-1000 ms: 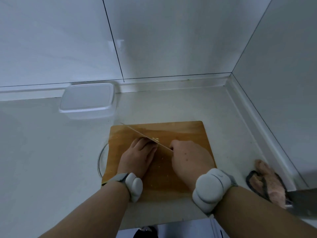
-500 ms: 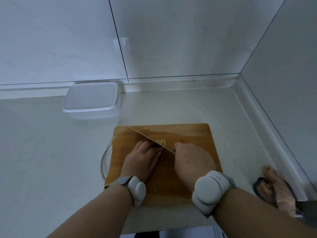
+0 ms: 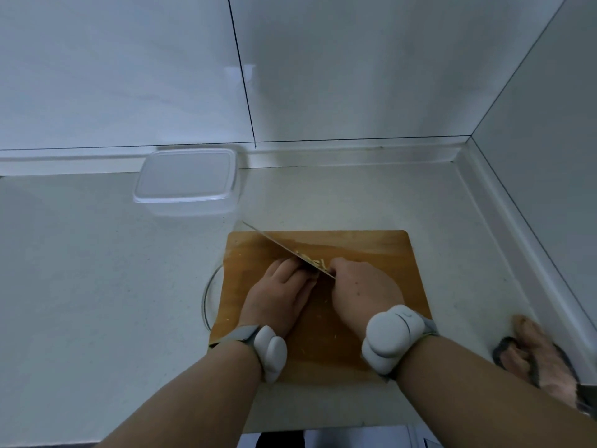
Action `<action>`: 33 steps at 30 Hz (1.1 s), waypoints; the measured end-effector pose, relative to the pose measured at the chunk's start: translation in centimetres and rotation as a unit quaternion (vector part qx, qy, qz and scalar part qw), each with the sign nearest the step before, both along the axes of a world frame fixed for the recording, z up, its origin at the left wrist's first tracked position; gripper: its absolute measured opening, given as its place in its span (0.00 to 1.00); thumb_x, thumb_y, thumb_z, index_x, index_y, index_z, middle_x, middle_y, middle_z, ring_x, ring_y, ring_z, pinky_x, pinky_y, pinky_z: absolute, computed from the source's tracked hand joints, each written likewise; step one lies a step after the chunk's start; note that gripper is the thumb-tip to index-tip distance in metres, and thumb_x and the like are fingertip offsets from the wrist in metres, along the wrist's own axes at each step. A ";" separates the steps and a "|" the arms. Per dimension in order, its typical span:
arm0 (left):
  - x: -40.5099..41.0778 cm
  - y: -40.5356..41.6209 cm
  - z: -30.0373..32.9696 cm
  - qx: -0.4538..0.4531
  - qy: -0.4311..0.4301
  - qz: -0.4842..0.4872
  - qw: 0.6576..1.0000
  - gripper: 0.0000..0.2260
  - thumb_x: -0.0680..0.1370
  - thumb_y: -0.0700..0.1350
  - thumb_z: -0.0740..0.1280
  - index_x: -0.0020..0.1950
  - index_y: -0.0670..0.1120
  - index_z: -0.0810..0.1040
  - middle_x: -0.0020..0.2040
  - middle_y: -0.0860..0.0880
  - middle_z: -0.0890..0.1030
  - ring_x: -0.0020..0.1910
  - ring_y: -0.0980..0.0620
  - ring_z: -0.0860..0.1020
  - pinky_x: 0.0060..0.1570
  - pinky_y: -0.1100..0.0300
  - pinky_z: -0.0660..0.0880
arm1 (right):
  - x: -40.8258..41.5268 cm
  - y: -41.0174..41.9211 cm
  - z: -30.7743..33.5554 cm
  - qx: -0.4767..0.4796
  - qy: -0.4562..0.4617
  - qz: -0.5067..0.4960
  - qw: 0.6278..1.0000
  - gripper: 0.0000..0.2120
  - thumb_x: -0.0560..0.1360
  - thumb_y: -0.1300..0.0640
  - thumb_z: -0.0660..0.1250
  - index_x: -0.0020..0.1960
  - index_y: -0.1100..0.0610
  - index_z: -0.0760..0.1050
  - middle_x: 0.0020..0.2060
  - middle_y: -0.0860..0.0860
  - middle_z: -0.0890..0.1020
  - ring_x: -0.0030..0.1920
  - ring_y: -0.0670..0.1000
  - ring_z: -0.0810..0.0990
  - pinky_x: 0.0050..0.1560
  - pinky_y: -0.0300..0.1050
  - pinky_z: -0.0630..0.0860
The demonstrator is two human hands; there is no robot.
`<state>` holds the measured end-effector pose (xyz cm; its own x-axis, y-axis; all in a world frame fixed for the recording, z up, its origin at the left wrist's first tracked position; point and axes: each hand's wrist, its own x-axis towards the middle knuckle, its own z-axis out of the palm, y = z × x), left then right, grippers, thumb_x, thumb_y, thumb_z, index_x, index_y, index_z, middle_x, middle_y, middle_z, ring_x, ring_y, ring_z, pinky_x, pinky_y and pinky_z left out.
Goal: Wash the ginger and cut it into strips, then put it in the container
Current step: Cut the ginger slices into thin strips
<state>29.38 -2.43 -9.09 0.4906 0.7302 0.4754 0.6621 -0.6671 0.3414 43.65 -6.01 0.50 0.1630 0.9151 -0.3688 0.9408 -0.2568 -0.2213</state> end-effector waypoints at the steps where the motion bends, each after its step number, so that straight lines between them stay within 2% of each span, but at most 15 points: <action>1: 0.0 0.0 0.0 0.000 0.000 -0.001 1.000 0.12 0.78 0.49 0.62 0.52 0.46 0.83 0.53 0.48 0.80 0.51 0.50 0.75 0.41 0.60 0.77 | 0.1 -0.1 0.0 -0.005 0.001 -0.003 1.000 0.11 0.81 0.60 0.57 0.59 0.53 0.74 0.44 0.51 0.80 0.41 0.53 0.79 0.42 0.47 0.78; 3: -0.1 0.1 0.0 0.001 0.002 -0.006 1.000 0.12 0.78 0.49 0.62 0.52 0.46 0.83 0.53 0.49 0.80 0.51 0.49 0.76 0.43 0.60 0.77 | 0.6 -0.6 0.0 -0.019 0.006 -0.017 1.000 0.10 0.81 0.61 0.58 0.56 0.53 0.76 0.44 0.51 0.80 0.40 0.51 0.79 0.42 0.45 0.78; 6: -0.2 0.2 -0.1 -0.007 0.009 -0.010 1.000 0.11 0.78 0.49 0.63 0.52 0.46 0.82 0.53 0.49 0.80 0.51 0.49 0.77 0.44 0.58 0.78 | 1.3 -1.8 0.2 -0.033 0.014 -0.041 0.999 0.10 0.81 0.60 0.57 0.53 0.54 0.77 0.42 0.51 0.80 0.37 0.49 0.78 0.35 0.39 0.71; 7: -0.2 0.2 -0.1 -0.008 0.009 -0.009 1.000 0.11 0.78 0.49 0.62 0.52 0.46 0.82 0.53 0.49 0.80 0.52 0.49 0.76 0.44 0.58 0.78 | 1.4 -2.2 0.4 -0.029 0.014 -0.044 0.999 0.10 0.81 0.59 0.57 0.52 0.53 0.77 0.41 0.50 0.80 0.37 0.49 0.78 0.35 0.38 0.72; 10: -0.1 0.0 0.3 -0.006 0.010 0.007 1.000 0.14 0.78 0.50 0.60 0.51 0.47 0.83 0.53 0.49 0.80 0.52 0.51 0.74 0.40 0.60 0.78 | 1.2 -3.1 1.5 -0.010 0.014 -0.032 0.999 0.08 0.81 0.58 0.58 0.52 0.51 0.76 0.40 0.48 0.79 0.38 0.48 0.79 0.43 0.43 0.78; 13: 0.0 -0.1 0.5 0.002 0.018 0.013 1.000 0.15 0.77 0.51 0.59 0.50 0.47 0.83 0.52 0.49 0.81 0.52 0.52 0.72 0.37 0.60 0.77 | 1.0 -3.3 2.3 -0.010 0.011 -0.028 0.999 0.08 0.81 0.58 0.59 0.55 0.51 0.76 0.42 0.49 0.80 0.40 0.49 0.79 0.47 0.46 0.80; 25: 0.0 0.0 0.4 -0.015 0.006 0.000 1.000 0.13 0.78 0.50 0.61 0.53 0.46 0.82 0.54 0.49 0.80 0.52 0.51 0.75 0.42 0.61 0.77 | 0.4 -1.5 1.1 -0.031 -0.011 -0.015 0.999 0.08 0.80 0.59 0.61 0.55 0.52 0.77 0.41 0.50 0.80 0.39 0.49 0.79 0.46 0.46 0.80; 29: 0.0 -0.1 0.3 -0.016 0.007 -0.002 1.000 0.13 0.77 0.49 0.61 0.53 0.45 0.82 0.54 0.47 0.80 0.53 0.50 0.74 0.38 0.60 0.79 | -0.3 -0.1 0.1 -0.018 0.006 -0.006 1.000 0.10 0.82 0.59 0.57 0.58 0.53 0.74 0.46 0.52 0.80 0.42 0.53 0.79 0.46 0.47 0.78; 33: 0.0 -0.1 0.4 -0.003 0.008 -0.003 1.000 0.13 0.77 0.49 0.62 0.53 0.43 0.82 0.53 0.46 0.79 0.53 0.49 0.74 0.37 0.61 0.77 | -0.7 1.2 -0.4 -0.004 0.014 0.011 1.000 0.09 0.82 0.59 0.57 0.57 0.54 0.74 0.46 0.53 0.80 0.41 0.54 0.77 0.42 0.47 0.75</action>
